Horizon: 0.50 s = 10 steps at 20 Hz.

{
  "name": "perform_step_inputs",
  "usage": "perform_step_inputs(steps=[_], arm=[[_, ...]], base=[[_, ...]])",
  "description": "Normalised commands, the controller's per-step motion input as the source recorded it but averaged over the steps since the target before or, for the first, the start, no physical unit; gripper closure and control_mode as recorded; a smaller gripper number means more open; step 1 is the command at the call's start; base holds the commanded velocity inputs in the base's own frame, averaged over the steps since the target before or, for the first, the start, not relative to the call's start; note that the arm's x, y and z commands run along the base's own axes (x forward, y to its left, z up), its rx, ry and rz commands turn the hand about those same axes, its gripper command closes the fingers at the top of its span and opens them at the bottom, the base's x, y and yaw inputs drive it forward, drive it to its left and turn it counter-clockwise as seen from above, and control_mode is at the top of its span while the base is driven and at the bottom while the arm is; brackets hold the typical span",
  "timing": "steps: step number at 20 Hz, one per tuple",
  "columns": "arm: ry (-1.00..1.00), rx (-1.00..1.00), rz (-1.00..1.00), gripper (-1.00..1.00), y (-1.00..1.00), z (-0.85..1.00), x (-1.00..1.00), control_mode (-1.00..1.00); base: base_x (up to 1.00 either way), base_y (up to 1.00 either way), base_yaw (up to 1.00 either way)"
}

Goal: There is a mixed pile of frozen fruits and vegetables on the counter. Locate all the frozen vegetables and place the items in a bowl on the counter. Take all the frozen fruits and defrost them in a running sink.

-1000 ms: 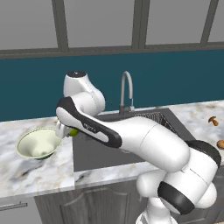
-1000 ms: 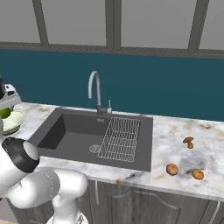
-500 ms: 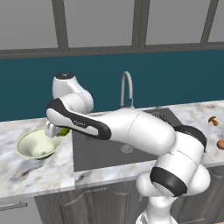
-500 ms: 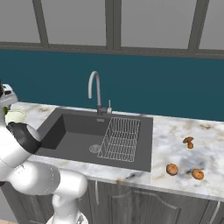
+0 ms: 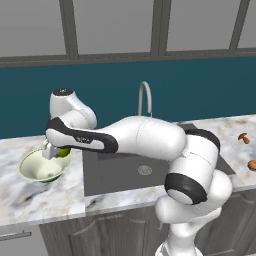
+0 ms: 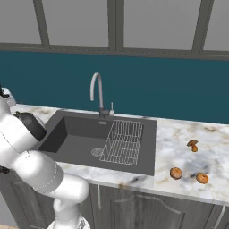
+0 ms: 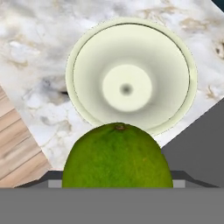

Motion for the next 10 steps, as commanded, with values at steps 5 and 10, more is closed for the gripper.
perform_step_inputs(steps=[5,10], arm=[[0.0,-0.02,0.0,1.0,0.25,-0.21,0.17,-1.0],[0.0,-0.01,0.0,1.0,0.17,-0.21,0.13,-1.0]], base=[[0.0,0.0,0.0],[0.0,0.0,0.0]])
